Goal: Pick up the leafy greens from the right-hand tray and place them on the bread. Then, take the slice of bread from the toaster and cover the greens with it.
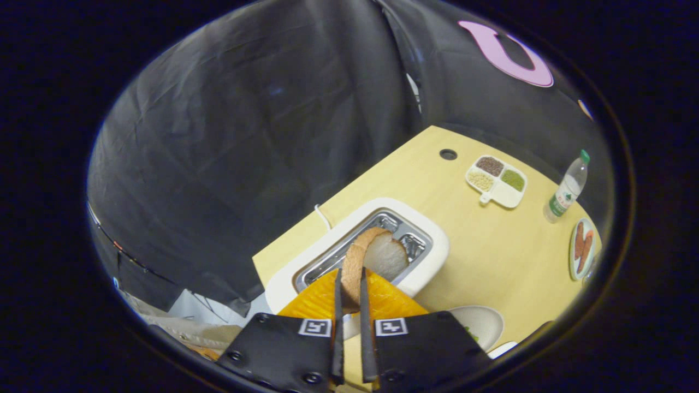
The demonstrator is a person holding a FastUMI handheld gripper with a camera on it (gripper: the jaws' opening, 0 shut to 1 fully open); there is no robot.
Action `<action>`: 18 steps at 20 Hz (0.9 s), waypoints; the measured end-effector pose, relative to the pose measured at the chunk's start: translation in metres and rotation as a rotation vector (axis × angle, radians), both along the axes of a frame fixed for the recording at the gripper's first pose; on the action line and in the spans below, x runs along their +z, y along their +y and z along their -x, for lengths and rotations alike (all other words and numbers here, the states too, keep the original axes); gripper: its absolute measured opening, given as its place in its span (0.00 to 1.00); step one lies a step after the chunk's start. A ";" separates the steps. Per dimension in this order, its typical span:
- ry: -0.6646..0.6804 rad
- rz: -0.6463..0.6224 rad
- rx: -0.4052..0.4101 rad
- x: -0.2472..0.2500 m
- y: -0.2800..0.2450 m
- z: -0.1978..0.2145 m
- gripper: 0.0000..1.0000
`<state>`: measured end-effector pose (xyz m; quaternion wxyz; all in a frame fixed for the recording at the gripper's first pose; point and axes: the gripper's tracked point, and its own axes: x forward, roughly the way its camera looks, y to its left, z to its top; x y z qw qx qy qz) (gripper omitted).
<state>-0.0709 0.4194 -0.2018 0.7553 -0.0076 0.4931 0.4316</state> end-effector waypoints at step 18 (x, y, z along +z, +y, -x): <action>-0.051 -0.234 -0.154 0.067 -0.059 -0.015 0.06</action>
